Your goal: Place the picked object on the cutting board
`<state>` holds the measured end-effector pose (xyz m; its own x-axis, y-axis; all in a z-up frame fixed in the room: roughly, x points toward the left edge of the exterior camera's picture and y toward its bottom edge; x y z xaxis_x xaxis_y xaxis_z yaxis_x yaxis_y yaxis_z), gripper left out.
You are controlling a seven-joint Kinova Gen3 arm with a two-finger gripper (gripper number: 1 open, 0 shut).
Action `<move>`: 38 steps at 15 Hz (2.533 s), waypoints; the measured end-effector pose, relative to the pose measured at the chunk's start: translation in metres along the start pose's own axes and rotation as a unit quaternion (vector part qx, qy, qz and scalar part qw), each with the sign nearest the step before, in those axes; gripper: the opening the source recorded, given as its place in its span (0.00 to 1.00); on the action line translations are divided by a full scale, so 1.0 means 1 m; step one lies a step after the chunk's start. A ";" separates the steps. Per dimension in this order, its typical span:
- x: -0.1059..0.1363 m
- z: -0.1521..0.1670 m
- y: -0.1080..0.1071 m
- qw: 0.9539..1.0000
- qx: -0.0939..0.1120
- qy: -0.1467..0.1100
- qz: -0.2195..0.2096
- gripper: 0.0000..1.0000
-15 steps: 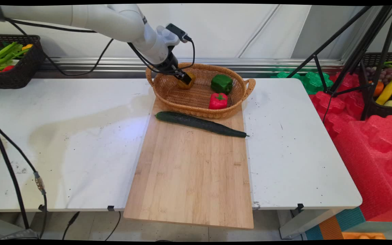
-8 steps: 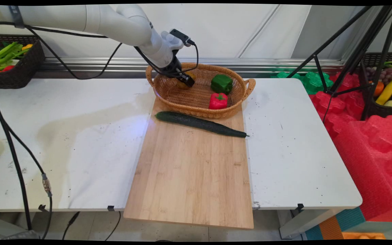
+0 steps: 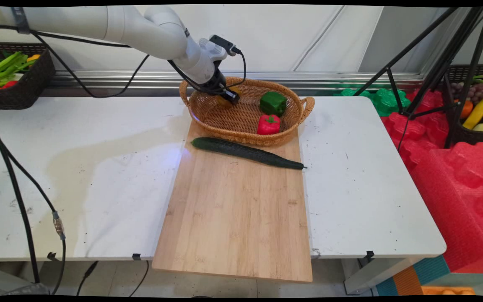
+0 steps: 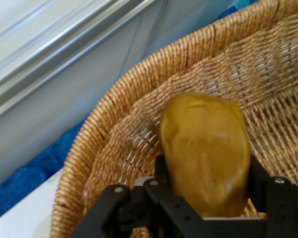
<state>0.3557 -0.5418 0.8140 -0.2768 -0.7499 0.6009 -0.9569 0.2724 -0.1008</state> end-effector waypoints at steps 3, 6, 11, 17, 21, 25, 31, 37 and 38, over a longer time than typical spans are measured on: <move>0.000 -0.023 0.002 1.000 0.007 0.019 0.011 0.00; 0.003 -0.059 0.004 0.998 0.016 0.047 0.034 0.00; 0.004 -0.119 0.015 0.992 0.012 0.088 0.095 0.00; -0.005 -0.179 0.050 0.972 -0.031 0.120 0.201 0.00; -0.023 -0.203 0.075 0.946 -0.072 0.125 0.291 0.00; -0.048 -0.215 0.097 0.909 -0.108 0.111 0.386 0.00; -0.088 -0.212 0.126 0.860 -0.149 0.067 0.483 0.00; -0.122 -0.191 0.161 0.827 -0.189 0.022 0.529 0.00; -0.127 -0.187 0.168 0.822 -0.197 0.015 0.534 0.00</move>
<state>0.2465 -0.2885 0.8689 -0.9325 0.0580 0.3565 -0.0650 0.9439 -0.3236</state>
